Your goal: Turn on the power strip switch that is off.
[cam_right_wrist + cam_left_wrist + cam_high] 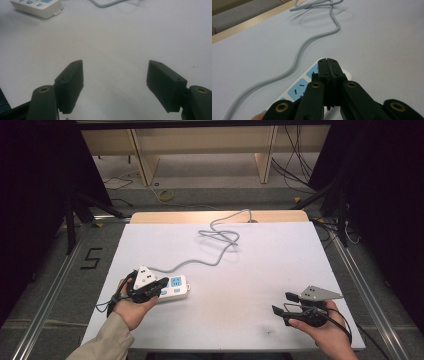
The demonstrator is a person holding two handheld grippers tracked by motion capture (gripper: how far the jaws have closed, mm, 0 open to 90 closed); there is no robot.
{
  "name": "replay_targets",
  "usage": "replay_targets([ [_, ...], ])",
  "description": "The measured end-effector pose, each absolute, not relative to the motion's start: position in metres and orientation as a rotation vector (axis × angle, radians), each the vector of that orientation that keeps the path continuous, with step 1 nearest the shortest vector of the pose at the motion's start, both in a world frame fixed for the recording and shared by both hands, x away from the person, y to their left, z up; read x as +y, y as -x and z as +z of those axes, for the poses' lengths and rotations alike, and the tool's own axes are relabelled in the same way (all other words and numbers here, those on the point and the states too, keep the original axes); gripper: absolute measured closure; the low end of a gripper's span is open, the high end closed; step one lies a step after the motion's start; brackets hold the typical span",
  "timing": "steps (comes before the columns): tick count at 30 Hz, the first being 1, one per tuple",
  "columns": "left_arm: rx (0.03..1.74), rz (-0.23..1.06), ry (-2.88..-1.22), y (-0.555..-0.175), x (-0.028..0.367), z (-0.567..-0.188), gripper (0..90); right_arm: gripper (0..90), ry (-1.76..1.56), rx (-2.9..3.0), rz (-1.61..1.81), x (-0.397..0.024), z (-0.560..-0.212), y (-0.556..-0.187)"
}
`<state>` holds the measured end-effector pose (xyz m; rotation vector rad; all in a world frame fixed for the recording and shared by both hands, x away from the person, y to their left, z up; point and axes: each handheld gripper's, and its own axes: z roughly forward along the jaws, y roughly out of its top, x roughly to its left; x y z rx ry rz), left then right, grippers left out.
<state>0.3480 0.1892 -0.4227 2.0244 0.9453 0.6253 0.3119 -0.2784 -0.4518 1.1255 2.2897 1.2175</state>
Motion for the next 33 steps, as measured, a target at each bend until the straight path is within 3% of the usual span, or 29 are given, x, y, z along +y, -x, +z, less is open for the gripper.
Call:
replay_targets([
  [33, 1.018, 0.634, -2.005, -0.348, 0.208, -0.425, 89.8, 30.3, -1.127, 2.291, 1.216, -0.278, -0.452, -0.312],
])
